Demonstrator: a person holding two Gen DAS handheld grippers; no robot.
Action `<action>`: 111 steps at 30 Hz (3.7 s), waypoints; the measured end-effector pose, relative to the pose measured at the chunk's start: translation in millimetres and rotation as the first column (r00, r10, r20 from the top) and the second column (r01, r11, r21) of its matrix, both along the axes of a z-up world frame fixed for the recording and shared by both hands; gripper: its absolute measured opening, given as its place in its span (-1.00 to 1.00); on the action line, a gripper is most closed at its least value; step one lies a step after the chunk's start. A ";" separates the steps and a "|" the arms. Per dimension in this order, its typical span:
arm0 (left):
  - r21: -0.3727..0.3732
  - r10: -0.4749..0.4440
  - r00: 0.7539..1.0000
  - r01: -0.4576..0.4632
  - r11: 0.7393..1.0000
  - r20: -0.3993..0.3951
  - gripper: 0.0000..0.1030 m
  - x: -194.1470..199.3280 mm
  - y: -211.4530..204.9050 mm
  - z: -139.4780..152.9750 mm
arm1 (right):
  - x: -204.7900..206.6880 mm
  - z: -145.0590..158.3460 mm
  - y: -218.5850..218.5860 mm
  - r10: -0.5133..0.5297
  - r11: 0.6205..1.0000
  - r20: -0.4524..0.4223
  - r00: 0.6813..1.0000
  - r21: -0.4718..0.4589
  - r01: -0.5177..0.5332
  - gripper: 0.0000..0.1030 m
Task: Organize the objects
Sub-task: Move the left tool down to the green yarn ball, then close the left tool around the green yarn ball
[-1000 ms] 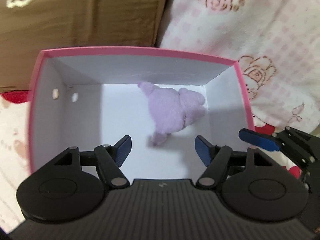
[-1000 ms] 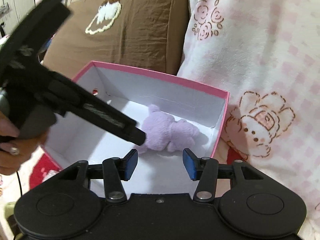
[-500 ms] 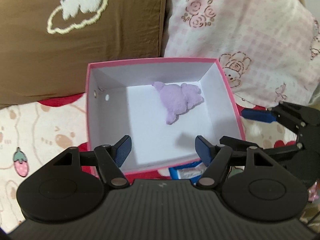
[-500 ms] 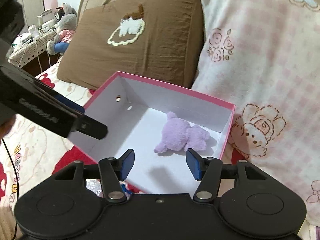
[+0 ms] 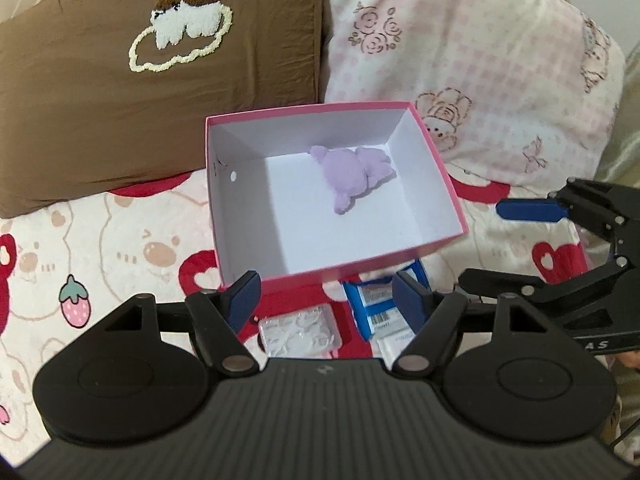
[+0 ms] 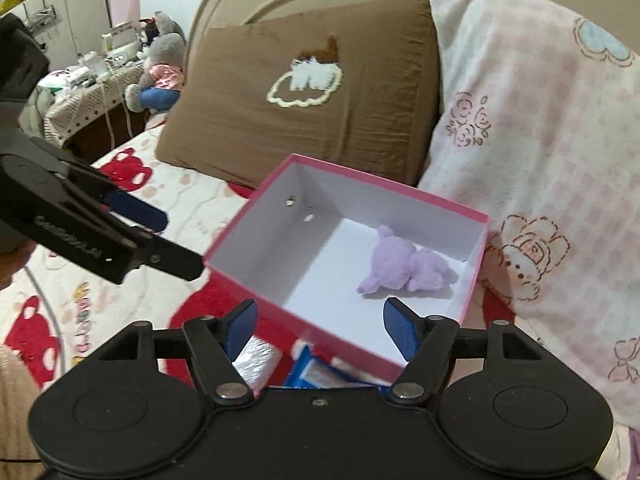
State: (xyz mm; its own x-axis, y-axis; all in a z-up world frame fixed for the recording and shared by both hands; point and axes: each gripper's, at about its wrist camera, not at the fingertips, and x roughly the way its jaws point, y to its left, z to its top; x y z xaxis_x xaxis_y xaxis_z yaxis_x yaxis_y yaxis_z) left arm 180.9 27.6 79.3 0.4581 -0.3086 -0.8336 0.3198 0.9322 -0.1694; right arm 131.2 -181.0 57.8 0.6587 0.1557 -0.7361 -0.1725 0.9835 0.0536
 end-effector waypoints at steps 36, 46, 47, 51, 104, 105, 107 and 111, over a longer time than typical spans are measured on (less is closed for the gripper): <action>0.047 -0.044 0.993 0.049 0.998 -0.107 0.89 -93.2 39.6 -4.4 | -77.2 4.3 74.6 0.367 0.928 -0.110 0.923 -0.020 -0.372 0.82; -0.015 -0.025 0.985 0.023 1.000 -0.169 0.89 -102.1 41.8 -46.2 | -79.1 -7.3 93.0 0.435 0.897 -0.131 0.891 -0.022 -0.441 0.82; -0.023 -0.015 0.984 0.011 1.000 -0.177 0.89 -102.5 43.2 -51.4 | -79.3 -8.0 94.4 0.440 0.894 -0.131 0.888 -0.022 -0.447 0.82; -0.037 0.004 0.975 -0.013 0.999 -0.220 0.89 -104.2 45.7 -72.9 | -78.4 -14.7 102.0 0.463 0.881 -0.140 0.876 -0.040 -0.472 0.82; -0.083 0.261 0.857 -0.330 0.940 -0.443 0.87 -90.7 72.5 -205.8 | -53.0 -184.5 178.2 0.534 0.792 -0.240 0.811 -0.195 -0.579 0.59; -0.080 0.263 0.862 -0.327 0.942 -0.433 0.87 -90.1 71.2 -204.4 | -52.0 -184.6 176.0 0.527 0.803 -0.241 0.815 -0.175 -0.570 0.54; -0.076 0.260 0.873 -0.318 0.945 -0.413 0.85 -88.9 67.9 -201.1 | -52.4 -182.7 171.9 0.513 0.822 -0.232 0.826 -0.143 -0.551 0.44; -0.092 0.262 0.881 -0.321 0.943 -0.394 0.83 -86.5 64.6 -198.1 | -52.2 -179.1 162.5 0.464 0.867 -0.215 0.860 -0.090 -0.490 0.36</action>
